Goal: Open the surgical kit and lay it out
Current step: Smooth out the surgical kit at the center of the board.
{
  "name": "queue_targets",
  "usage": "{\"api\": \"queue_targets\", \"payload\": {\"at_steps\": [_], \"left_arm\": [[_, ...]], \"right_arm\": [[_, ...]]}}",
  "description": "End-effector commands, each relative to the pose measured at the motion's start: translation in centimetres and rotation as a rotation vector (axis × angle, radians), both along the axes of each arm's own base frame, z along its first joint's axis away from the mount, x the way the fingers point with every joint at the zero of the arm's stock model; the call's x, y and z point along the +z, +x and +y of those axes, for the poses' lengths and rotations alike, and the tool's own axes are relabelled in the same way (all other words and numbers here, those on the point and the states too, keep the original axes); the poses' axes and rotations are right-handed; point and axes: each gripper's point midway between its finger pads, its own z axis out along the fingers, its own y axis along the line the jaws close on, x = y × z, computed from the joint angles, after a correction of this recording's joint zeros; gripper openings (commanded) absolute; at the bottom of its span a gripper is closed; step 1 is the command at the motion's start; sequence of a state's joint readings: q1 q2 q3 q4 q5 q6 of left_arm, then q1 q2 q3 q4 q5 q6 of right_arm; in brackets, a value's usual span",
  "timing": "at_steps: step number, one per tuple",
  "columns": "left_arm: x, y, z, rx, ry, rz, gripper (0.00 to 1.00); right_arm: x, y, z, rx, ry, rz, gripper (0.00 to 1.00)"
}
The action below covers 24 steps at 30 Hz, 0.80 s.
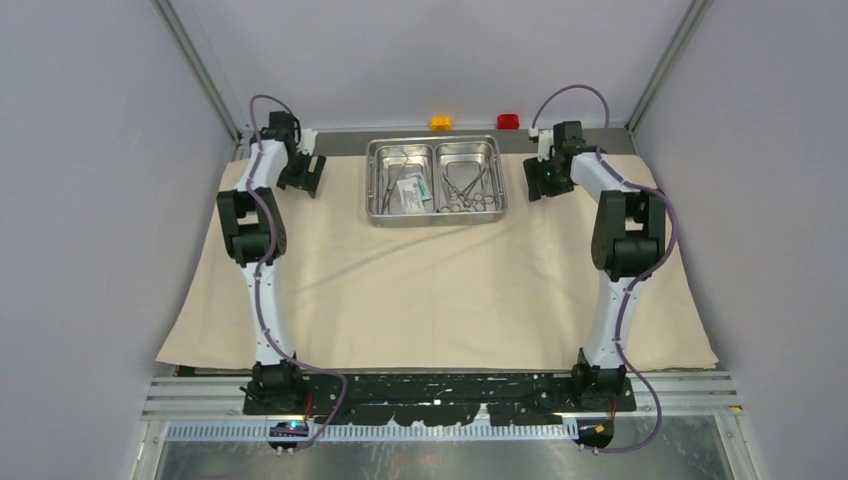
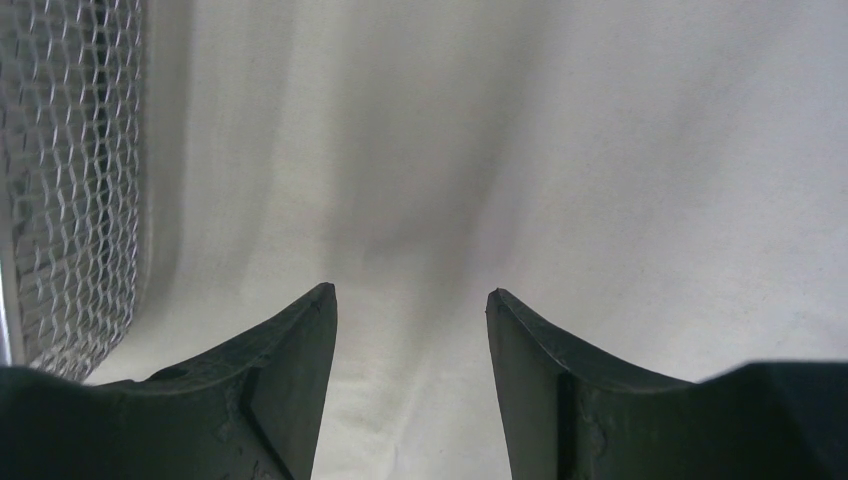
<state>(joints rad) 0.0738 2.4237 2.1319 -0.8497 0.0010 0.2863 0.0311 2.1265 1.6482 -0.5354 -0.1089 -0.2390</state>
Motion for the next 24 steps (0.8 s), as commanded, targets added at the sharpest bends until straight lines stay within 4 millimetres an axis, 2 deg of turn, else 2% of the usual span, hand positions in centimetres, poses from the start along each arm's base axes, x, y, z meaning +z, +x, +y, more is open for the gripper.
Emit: {"api": "queue_targets", "payload": {"at_steps": [1, 4, 6, 11, 15, 18, 24], "left_arm": [[-5.3, -2.6, 5.0, 0.062, 0.114, 0.146, 0.86], [-5.5, -2.5, 5.2, 0.058, 0.119, 0.148, 0.86], [-5.4, -2.3, 5.3, 0.055, 0.121, 0.147, 0.86], [-5.6, -2.1, 5.5, 0.051, 0.135, 0.149, 0.86], [-5.7, -2.3, 5.7, 0.052, 0.145, 0.157, 0.86], [-5.6, -2.6, 5.6, 0.051, 0.139, 0.158, 0.86], [-5.2, -3.5, 4.9, 0.051, 0.109, 0.155, 0.86]], "right_arm": [[4.1, -2.4, 1.9, 0.09, 0.068, -0.028, 0.62], [5.5, -5.5, 3.6, 0.18, 0.106, -0.013, 0.62], [5.6, -7.8, 4.9, 0.25, 0.102, -0.001, 0.62], [3.8, -14.3, 8.6, 0.443, 0.055, 0.066, 0.62], [1.3, -18.7, 11.5, 0.612, -0.053, 0.117, 0.61], [-0.1, -21.0, 13.3, 0.709, -0.101, 0.136, 0.6], [-1.9, -23.4, 16.1, 0.845, -0.155, 0.147, 0.59]]}}
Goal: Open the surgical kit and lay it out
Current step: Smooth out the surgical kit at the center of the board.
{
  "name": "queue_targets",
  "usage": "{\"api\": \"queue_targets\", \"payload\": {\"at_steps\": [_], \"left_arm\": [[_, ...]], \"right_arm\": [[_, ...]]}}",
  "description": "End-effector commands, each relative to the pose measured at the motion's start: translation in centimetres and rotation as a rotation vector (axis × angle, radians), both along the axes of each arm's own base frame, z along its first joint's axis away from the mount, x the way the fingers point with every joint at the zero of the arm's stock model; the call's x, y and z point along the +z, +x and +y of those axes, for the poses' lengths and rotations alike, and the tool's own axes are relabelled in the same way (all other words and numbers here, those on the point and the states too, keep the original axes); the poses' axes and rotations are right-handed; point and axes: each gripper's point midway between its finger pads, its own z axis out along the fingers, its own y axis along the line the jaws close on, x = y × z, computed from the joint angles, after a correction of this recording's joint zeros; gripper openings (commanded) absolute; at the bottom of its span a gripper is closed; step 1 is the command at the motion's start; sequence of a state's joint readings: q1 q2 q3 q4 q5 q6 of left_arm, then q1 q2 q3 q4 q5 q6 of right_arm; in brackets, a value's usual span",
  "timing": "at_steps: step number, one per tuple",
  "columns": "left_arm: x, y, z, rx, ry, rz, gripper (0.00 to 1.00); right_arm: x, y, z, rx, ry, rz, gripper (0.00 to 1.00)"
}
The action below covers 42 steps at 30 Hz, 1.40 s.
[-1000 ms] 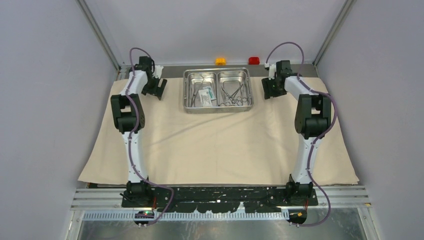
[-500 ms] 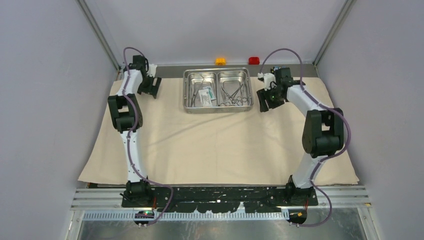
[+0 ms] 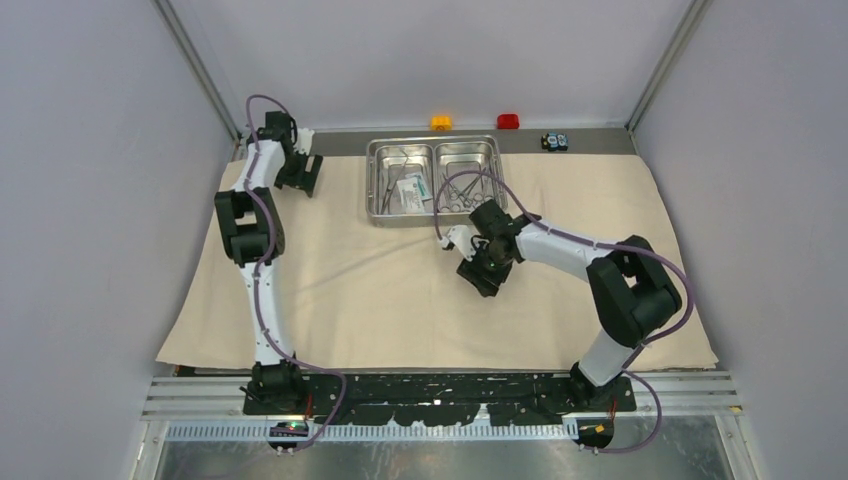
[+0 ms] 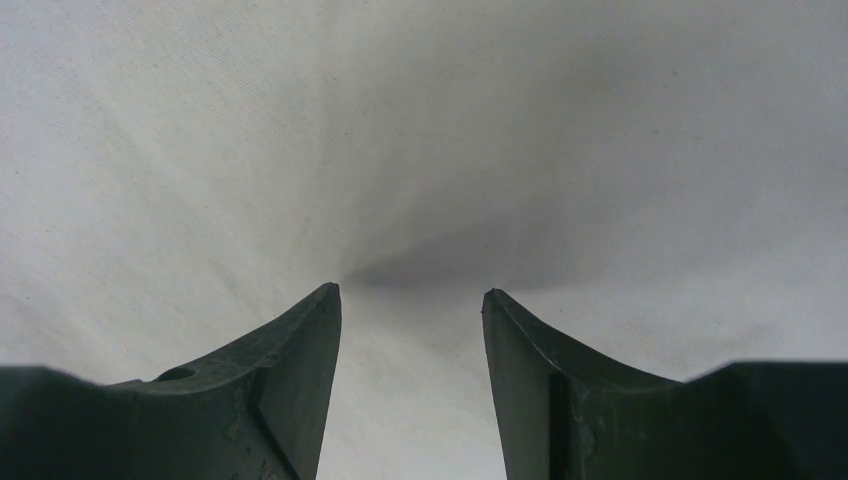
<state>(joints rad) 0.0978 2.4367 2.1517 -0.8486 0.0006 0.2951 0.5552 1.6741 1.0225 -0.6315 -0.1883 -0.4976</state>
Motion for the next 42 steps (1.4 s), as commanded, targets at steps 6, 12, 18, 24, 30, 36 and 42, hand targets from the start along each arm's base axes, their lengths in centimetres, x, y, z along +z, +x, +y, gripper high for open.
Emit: {"api": "queue_targets", "payload": {"at_steps": [6, 12, 18, 24, 30, 36, 42], "left_arm": [[-5.0, -4.3, 3.7, 0.031, 0.114, 0.169, 0.86], [-4.5, -4.2, 3.7, 0.027, 0.122, 0.161, 0.87], [-4.2, -4.5, 4.1, 0.016, 0.149, 0.17, 0.87], [-4.3, -5.0, 4.5, 0.009, 0.171, 0.188, 0.87], [-4.3, -5.1, 4.5, 0.014, 0.17, 0.189, 0.87], [-4.2, -5.3, 4.5, 0.007, 0.174, 0.193, 0.87], [-2.9, -4.7, 4.5, -0.005, 0.173, 0.163, 0.88]], "right_arm": [[-2.1, -2.2, -0.1, 0.213, -0.15, -0.027, 0.56], [-3.3, -6.0, -1.4, 0.377, -0.276, 0.066, 0.55], [-3.7, -8.9, -2.2, 0.483, -0.324, 0.167, 0.54], [-3.7, -12.0, -2.3, 0.591, -0.341, 0.239, 0.53], [-4.2, -14.7, -2.1, 0.669, -0.352, 0.291, 0.51], [-4.3, -17.0, -1.9, 0.702, -0.345, 0.329, 0.49], [-1.8, -15.3, 0.2, 0.677, -0.287, 0.201, 0.47]]}}
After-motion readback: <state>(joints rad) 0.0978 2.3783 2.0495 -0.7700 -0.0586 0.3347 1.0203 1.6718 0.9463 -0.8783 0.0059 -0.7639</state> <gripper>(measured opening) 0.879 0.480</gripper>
